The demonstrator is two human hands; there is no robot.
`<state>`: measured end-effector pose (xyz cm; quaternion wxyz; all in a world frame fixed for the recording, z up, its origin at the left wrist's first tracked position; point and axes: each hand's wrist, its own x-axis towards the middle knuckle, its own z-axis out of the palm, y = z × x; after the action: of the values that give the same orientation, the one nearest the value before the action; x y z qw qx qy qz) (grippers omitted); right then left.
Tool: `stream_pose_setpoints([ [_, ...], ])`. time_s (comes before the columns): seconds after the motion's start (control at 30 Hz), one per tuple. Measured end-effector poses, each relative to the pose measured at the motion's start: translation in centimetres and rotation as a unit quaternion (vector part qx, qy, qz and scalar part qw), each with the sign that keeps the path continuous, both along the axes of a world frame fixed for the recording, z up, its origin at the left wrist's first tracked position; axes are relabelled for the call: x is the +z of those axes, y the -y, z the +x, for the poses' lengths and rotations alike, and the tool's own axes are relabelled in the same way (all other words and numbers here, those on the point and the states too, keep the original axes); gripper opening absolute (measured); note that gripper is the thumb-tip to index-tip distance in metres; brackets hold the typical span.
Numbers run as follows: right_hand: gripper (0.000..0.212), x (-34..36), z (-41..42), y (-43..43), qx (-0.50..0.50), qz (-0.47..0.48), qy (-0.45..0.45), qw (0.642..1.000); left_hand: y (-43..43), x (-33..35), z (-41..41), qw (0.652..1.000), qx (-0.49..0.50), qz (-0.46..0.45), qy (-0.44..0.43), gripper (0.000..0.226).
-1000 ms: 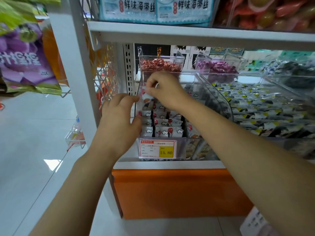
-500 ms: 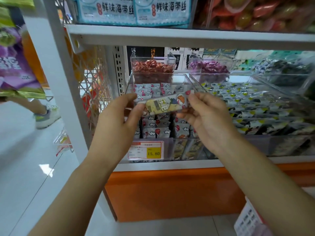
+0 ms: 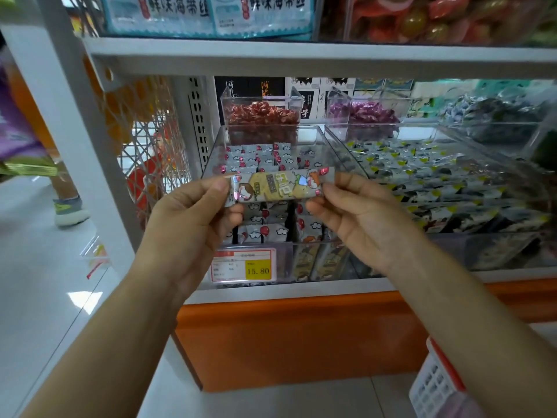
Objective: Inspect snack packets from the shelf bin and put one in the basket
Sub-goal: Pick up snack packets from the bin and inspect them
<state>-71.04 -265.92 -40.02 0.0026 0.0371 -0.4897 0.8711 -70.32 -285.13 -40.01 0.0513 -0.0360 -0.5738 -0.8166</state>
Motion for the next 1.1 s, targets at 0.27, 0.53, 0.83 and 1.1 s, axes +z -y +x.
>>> stream_pose_setpoints([
  [0.27,0.011,-0.2,0.3,0.7,-0.115,0.203,-0.126,0.964,-0.2,-0.4,0.1,0.983,0.025,-0.170,-0.063,0.015],
  [0.53,0.009,-0.5,0.4,0.9,-0.101,0.287,-0.135,0.943,0.0,-0.2,0.4,0.968,0.010,-0.222,-0.120,0.030],
  [0.83,0.021,-0.4,0.4,0.9,-0.198,0.406,-0.197,0.870,-0.5,-0.1,0.7,0.949,-0.002,-0.284,-0.134,0.036],
  [1.1,0.012,-0.2,0.9,1.3,-0.145,0.431,-0.236,0.859,0.1,0.4,0.7,0.937,0.059,-0.320,-0.123,0.011],
])
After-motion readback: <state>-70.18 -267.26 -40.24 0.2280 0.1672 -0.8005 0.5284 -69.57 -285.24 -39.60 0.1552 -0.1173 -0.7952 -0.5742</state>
